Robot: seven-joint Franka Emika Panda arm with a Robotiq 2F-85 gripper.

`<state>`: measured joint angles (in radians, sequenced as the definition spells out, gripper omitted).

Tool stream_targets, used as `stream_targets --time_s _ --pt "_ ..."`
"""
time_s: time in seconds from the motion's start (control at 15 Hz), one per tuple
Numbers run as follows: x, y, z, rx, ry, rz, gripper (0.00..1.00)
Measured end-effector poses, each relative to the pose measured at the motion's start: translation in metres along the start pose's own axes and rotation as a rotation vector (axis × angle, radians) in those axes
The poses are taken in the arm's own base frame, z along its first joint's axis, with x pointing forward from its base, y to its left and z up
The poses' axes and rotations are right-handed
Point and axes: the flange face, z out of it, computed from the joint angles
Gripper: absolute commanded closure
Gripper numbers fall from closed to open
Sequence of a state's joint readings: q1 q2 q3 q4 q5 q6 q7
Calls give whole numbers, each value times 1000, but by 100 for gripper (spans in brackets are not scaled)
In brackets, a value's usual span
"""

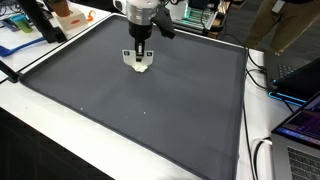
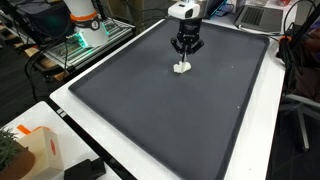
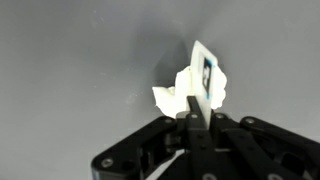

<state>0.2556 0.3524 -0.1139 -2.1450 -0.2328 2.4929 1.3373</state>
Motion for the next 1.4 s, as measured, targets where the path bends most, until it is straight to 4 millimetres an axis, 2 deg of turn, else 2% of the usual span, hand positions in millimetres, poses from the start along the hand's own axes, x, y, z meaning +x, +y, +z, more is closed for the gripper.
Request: stream_targets --time_s 0.4,0.67,0.87,1.13,1.27,1.4 --pt "40 17 6 101 -245 -20 99" --pt "50 31 13 177 -405 -85 99" --pt "42 38 18 213 -541 -156 99" --pt "19 48 19 200 -758 -270 99" --pt "7 53 8 172 -853 -322 99" --pt "-2 56 -15 154 -869 -374 99"
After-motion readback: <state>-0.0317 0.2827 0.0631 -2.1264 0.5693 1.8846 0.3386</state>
